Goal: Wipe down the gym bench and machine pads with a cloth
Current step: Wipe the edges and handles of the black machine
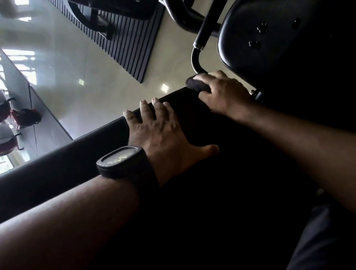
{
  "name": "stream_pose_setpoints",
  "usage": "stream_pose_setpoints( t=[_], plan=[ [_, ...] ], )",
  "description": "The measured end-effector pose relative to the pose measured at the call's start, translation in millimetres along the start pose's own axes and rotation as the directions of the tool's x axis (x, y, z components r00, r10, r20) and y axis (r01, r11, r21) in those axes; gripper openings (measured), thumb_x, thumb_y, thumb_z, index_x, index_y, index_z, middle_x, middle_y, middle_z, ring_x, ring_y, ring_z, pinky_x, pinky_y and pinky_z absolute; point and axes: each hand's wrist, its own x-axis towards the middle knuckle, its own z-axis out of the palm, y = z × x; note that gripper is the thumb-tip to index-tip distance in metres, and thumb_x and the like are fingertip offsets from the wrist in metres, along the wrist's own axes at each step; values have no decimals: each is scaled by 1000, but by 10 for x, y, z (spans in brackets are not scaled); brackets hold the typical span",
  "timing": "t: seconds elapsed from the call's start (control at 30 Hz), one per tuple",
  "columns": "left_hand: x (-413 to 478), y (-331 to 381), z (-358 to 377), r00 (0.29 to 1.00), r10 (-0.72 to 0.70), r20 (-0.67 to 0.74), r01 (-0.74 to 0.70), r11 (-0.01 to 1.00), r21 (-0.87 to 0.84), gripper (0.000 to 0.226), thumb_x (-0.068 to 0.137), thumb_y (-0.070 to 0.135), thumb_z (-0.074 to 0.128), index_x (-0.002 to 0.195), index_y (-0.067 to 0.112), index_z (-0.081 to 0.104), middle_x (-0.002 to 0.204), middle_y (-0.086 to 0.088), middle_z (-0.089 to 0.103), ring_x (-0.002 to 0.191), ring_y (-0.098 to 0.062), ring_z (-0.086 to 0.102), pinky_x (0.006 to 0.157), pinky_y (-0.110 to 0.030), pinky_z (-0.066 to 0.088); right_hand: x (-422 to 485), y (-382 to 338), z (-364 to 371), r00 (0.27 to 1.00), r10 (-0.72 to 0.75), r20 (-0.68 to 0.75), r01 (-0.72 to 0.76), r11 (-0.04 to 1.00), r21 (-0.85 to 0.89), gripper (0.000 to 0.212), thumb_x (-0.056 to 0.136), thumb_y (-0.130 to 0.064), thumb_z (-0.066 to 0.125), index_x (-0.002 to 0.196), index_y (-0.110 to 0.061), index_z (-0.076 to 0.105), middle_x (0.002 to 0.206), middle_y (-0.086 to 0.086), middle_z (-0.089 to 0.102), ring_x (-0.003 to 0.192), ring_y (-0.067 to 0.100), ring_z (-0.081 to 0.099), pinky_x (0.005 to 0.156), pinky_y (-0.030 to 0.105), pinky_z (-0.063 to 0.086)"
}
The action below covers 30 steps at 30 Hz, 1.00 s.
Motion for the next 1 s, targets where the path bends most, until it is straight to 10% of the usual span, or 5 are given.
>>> stream_pose_setpoints(
  t=[0.23,0.5,0.73,1.0],
  plan=[
    [21,-46,27,999,9,-52,-10,1000,-11,139,61,104,32,161,12,5,169,-10,9,156,-32,2,123,-58,6,-255,-235,3,948,-318,-31,319,947,44,59,82,-44,48,140,-48,52,155,-10,42,133,30,48,110,46,42],
    [163,-8,1,1000,27,8,-27,999,33,132,67,101,31,162,15,1,171,-8,0,156,-36,-3,122,-62,5,1,107,70,994,99,-37,-100,994,-42,49,91,-38,53,140,-42,51,142,7,50,117,43,57,97,44,49],
    [227,7,40,998,59,-24,-59,998,6,129,68,101,31,162,19,1,171,-5,1,156,-38,-2,120,-66,6,-51,-126,7,953,-301,30,298,952,73,58,84,-39,51,142,-46,53,154,-5,45,132,31,49,113,44,38],
    [303,124,10,999,48,11,-49,998,42,123,71,99,32,163,23,3,171,-4,-2,156,-38,-5,117,-73,5,198,184,66,996,91,24,-91,996,4,49,95,-41,49,144,-45,46,140,10,49,121,40,55,98,39,45]
  ],
)
